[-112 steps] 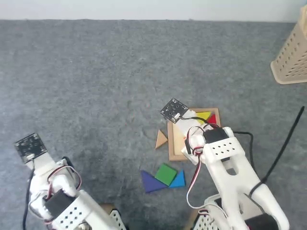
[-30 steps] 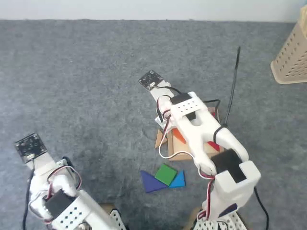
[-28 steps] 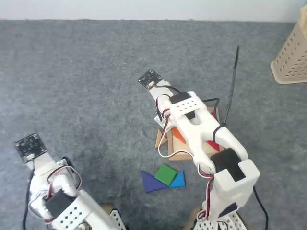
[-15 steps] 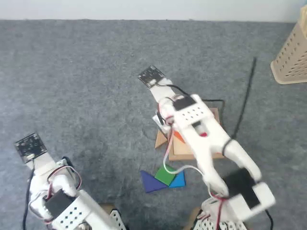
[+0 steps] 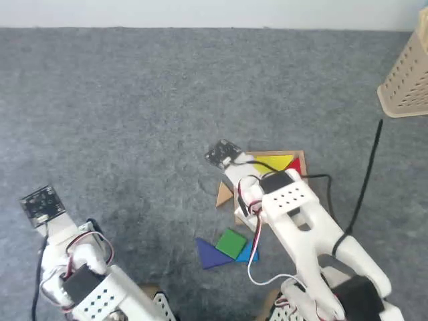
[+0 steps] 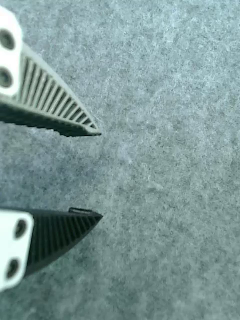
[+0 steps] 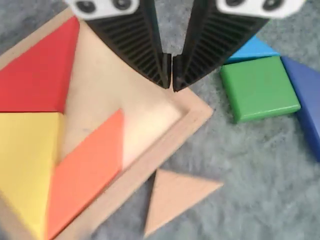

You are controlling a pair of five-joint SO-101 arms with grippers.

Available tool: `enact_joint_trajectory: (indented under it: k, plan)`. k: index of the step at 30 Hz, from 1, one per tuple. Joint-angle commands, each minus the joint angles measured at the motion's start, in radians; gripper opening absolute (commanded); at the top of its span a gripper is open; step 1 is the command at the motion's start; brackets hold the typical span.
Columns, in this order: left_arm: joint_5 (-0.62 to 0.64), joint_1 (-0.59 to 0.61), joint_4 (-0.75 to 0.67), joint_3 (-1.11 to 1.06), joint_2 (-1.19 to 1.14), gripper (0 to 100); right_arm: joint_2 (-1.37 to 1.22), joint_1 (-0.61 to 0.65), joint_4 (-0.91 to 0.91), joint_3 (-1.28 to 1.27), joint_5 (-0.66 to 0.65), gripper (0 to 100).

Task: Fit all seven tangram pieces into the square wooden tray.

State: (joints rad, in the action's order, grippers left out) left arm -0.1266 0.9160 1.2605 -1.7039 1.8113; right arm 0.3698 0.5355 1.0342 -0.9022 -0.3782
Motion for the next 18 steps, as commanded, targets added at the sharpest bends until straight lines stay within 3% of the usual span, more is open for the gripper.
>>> enact_joint_trajectory:
  k: [1, 7, 18]
  plan:
    - [0.009, -0.002, 0.003, 0.019, 0.011, 23, -0.001, 0.001, -0.018, 0.003, -0.04, 3.0]
    - [0.009, -0.002, 0.003, 0.019, 0.011, 23, -0.116, -0.002, -0.073, 0.005, -0.066, 13.5]
    - [0.009, -0.002, 0.003, 0.019, 0.011, 23, -0.205, -0.065, -0.14, 0.069, -0.064, 8.2]
